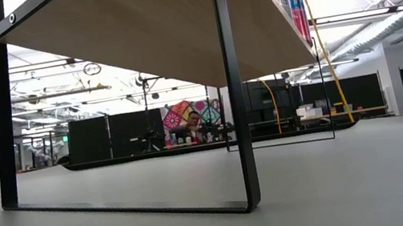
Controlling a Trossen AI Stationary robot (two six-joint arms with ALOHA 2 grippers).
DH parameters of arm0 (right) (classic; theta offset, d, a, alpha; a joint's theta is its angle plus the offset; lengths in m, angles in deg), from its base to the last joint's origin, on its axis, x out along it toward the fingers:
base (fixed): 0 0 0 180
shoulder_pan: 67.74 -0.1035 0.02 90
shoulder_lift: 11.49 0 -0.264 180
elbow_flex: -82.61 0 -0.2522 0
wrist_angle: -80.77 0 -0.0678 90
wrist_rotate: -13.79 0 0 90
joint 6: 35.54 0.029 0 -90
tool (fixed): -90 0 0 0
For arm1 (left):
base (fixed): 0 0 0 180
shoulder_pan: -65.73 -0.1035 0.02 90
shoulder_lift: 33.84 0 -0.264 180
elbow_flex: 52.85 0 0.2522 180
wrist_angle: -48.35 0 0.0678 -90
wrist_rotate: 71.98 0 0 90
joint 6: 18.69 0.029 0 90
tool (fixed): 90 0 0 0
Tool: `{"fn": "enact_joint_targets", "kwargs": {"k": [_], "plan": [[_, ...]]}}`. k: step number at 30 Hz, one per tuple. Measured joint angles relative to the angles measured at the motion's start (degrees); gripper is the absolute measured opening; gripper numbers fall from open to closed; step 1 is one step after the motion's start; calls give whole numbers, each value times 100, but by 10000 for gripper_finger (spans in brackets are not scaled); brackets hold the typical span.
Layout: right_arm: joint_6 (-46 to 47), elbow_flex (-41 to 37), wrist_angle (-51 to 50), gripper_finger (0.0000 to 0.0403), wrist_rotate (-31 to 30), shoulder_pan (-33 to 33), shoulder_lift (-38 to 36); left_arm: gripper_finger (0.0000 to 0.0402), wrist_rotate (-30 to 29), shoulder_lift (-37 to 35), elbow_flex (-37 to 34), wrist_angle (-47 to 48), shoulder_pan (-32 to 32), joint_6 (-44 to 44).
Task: Place canned beverage on shelf
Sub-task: Put the blue soda can on the shelf
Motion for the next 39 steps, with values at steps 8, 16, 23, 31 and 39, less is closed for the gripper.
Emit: {"fn": "enact_joint_targets", "kwargs": {"k": [8, 16, 23, 31, 39], "plan": [[131, 0, -3, 194, -11, 40, 0, 346, 57, 0, 0, -37, -184, -16], [144, 0, 2, 194, 2, 114, 0, 312, 414, 215, 0, -602, -369, -12], [146, 0, -2, 194, 7, 116, 2, 298, 436, 275, 0, -578, -385, -10], [76, 0, -2, 194, -1, 109, 2, 216, 512, 269, 0, -503, -388, 34], [310, 0, -133, 237, 592, 62, -29, 215, 976, 144, 0, -204, -338, -13]]}}
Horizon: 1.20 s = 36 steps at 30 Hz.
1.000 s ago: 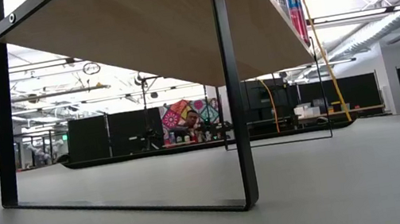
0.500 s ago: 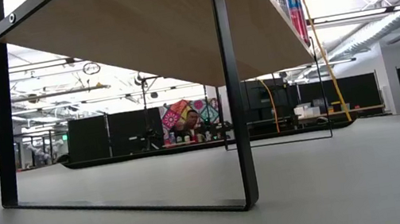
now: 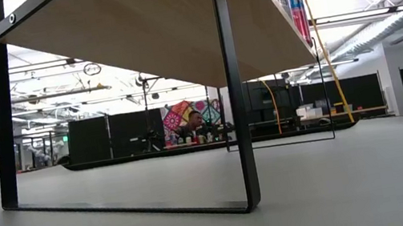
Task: Place canned beverage on shelf
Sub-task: Put the blue soda can on the shelf
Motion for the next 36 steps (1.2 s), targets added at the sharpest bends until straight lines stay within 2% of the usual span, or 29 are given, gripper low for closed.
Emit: {"fn": "enact_joint_targets", "kwargs": {"k": [6, 11, 17, 25, 36], "plan": [[354, 8, 39, 307, 594, -11, -192, 223, 718, -103, -2, 186, 9, -4], [254, 9, 5, 327, 970, 16, -266, 224, 1137, -55, -2, 290, 9, -5], [326, 9, -82, 324, 1210, 19, -266, 225, 1105, -28, -4, 517, 7, 4], [6, 9, -340, 303, 1028, 13, -266, 226, 891, -31, -4, 574, 5, 7], [9, 4, -567, 273, 873, 53, -266, 226, 796, 68, -4, 575, 5, 53]]}}
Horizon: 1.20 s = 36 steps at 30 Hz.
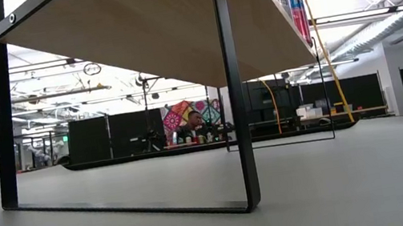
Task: Place canned beverage on shelf
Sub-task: Put the blue soda can on the shelf
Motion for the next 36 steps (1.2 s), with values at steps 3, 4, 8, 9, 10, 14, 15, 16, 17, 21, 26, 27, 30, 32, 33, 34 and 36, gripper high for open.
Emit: {"fn": "enact_joint_targets", "kwargs": {"k": [3, 4, 8, 9, 10, 14, 15, 16, 17, 21, 26, 27, 30, 32, 33, 34, 36], "plan": [[15, 0, 0, 263, 0, 1, 0, 226, 17, 81, 0, 1, 1, -6], [19, 0, 0, 258, 6, 1, 0, 226, 23, 101, 0, 15, 5, -17], [132, 0, -10, 233, 11, -1, 0, 226, 20, 128, 0, -11, 15, -16], [160, 0, -35, 225, 9, -14, 0, 226, 20, 128, 0, -6, 15, -21], [172, 0, -76, 217, 7, -26, 0, 226, 20, 128, 0, 5, 13, -28], [125, 0, -94, 200, -49, -94, 0, 226, 15, 128, 0, 22, 17, -11], [105, 0, -96, 203, -52, -104, 0, 226, 14, 130, 0, 22, 32, -7], [80, 0, -98, 210, -45, -113, 0, 226, 11, 131, 0, 19, 39, -3], [44, 0, -98, 221, -23, -119, 0, 226, 12, 131, 0, 18, 49, 4], [19, -2, -158, 287, 34, -128, 7, 226, 3, 128, 2, -36, 91, -10], [33, -2, -234, 347, 35, -132, 7, 226, -2, 126, 7, -10, 114, -40], [65, -2, -280, 350, 35, -130, 7, 226, -2, 126, 7, -12, 114, -43], [160, -4, -433, 349, 33, -128, 7, 226, -2, 126, 7, -17, 114, -41], [168, -4, -410, 341, 30, -130, 50, 226, -2, 126, 7, -13, 114, -43], [168, -4, -381, 334, 18, -130, 65, 226, -2, 126, 7, -14, 114, -43], [168, -4, -387, 326, 13, -130, 72, 226, -2, 126, 7, -15, 114, -42], [194, -7, -396, 307, 13, -128, 115, 226, -2, 126, 7, -14, 114, -43]]}}
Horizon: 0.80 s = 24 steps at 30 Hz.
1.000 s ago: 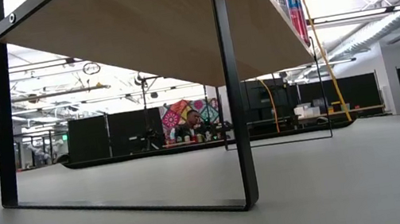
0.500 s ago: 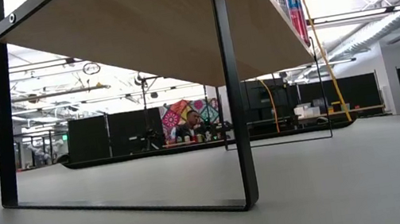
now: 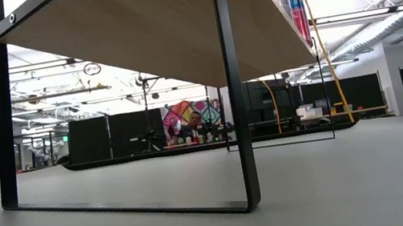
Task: Place canned beverage on shelf
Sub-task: Put the blue soda can on the shelf
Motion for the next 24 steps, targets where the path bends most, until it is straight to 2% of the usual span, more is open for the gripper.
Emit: {"fn": "enact_joint_targets", "kwargs": {"k": [8, 11, 15, 24], "plan": [[63, 0, 6, 211, -2, -2, 12, 226, -25, 0, 0, 25, 0, -12], [63, 0, -5, 187, -28, -6, 12, 226, -42, 0, 0, 30, -3, -9], [63, 0, 1, 185, -28, -55, 12, 245, -63, 0, 0, 30, 0, -9], [-11, -1, -118, 194, -96, -373, 16, 349, -69, -239, 4, 344, 15, -287]]}}
